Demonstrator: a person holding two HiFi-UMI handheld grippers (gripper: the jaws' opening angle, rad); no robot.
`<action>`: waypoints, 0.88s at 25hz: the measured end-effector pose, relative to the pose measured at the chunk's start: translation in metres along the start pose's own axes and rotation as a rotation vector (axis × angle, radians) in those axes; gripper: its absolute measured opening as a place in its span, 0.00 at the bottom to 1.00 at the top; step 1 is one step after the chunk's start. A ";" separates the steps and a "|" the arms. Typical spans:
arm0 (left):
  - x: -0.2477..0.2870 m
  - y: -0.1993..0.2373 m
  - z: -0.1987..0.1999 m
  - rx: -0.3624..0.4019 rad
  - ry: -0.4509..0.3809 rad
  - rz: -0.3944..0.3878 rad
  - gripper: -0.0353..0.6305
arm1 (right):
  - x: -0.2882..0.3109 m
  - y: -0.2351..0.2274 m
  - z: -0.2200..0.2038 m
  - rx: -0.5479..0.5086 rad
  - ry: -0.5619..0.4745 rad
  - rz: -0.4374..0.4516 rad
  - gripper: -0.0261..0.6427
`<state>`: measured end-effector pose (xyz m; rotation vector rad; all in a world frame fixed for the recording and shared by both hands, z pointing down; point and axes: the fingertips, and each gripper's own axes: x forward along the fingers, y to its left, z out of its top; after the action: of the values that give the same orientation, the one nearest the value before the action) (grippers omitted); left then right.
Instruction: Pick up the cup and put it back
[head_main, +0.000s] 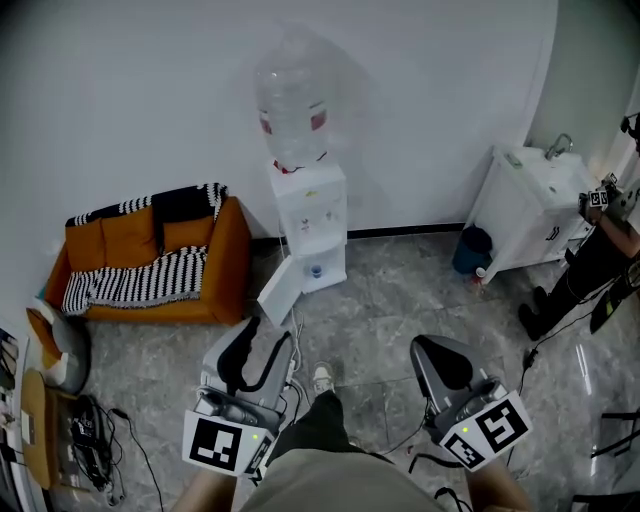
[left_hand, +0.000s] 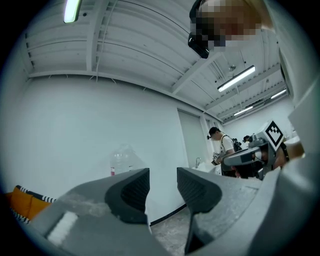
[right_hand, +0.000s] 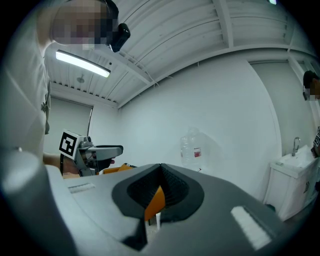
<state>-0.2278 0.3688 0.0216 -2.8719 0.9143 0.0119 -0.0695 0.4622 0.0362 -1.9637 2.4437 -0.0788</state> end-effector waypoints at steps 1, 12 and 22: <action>0.004 0.000 -0.002 0.004 -0.001 -0.005 0.30 | 0.002 -0.003 -0.002 -0.001 0.001 -0.003 0.04; 0.074 0.045 -0.026 0.031 -0.006 -0.012 0.30 | 0.065 -0.048 -0.018 -0.020 0.054 -0.014 0.04; 0.165 0.123 -0.059 -0.002 0.060 -0.007 0.30 | 0.186 -0.097 -0.022 -0.006 0.106 -0.003 0.04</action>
<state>-0.1655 0.1667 0.0582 -2.8917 0.9150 -0.0738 -0.0156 0.2609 0.0669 -2.0165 2.5075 -0.1805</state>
